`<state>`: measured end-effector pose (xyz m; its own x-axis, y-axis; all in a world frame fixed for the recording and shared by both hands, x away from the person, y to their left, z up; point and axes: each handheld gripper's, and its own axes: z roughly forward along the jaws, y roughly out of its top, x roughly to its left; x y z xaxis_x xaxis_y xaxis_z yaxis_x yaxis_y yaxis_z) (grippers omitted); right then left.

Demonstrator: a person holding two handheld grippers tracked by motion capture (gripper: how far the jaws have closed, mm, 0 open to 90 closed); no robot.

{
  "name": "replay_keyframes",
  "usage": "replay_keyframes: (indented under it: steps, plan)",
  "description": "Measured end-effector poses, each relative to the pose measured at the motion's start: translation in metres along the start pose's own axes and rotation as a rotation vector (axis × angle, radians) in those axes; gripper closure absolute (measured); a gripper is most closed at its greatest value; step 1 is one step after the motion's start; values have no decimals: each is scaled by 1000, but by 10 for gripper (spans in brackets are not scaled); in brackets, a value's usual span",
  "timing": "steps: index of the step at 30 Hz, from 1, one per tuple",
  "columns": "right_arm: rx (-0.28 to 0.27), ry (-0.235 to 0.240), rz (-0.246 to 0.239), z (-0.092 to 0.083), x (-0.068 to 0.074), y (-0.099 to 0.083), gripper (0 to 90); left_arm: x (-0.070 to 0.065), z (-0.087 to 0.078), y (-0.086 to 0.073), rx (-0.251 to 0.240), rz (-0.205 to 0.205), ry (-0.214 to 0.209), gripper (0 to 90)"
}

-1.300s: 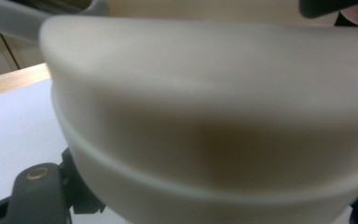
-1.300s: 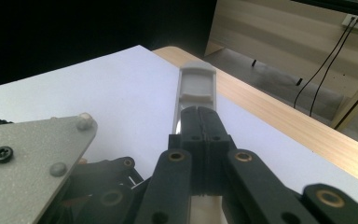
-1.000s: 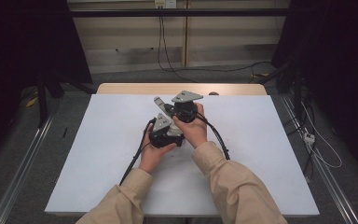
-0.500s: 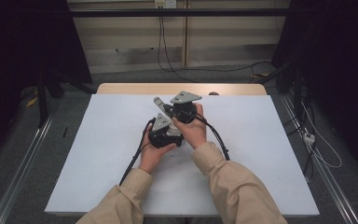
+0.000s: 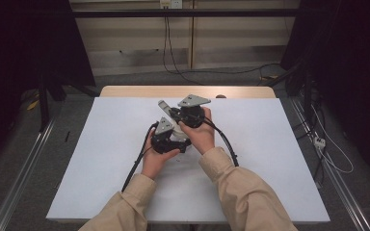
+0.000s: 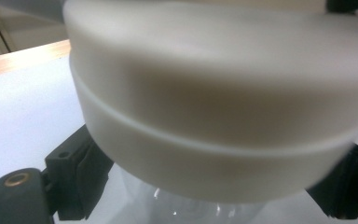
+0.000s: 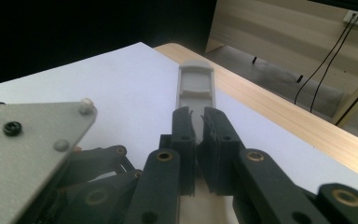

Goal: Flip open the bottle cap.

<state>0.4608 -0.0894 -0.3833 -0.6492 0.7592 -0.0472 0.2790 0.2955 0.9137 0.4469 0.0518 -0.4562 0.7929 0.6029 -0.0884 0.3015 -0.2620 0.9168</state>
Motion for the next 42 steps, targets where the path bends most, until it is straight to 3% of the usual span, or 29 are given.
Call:
replay_keyframes:
  steps: [7,11,14,15,21,25,30,38,42]
  plan:
    - [4,-4,11,-9,-1,1,678,1,-8,2,-4,-28,-17,100]
    - [-8,-11,26,-18,-2,1,544,1,-15,3,-4,-35,-36,81]
    - [-21,-1,28,-27,-4,0,496,1,-21,5,-2,-40,-47,65]
    - [-21,4,34,-30,-5,-1,437,2,-23,5,-8,-40,-50,65]
    - [7,34,66,-47,-9,-10,282,3,-35,2,-10,-43,-54,68]
    - [-6,43,71,-58,-9,-19,232,4,-45,3,-13,-39,-55,70]
    - [19,53,76,-70,-11,-34,177,2,-55,1,16,-21,-62,68]
    - [47,49,67,-88,-11,-57,155,5,-64,-5,26,-31,-62,72]
    - [56,48,74,-96,-13,-68,147,4,-70,-6,54,-16,-56,69]
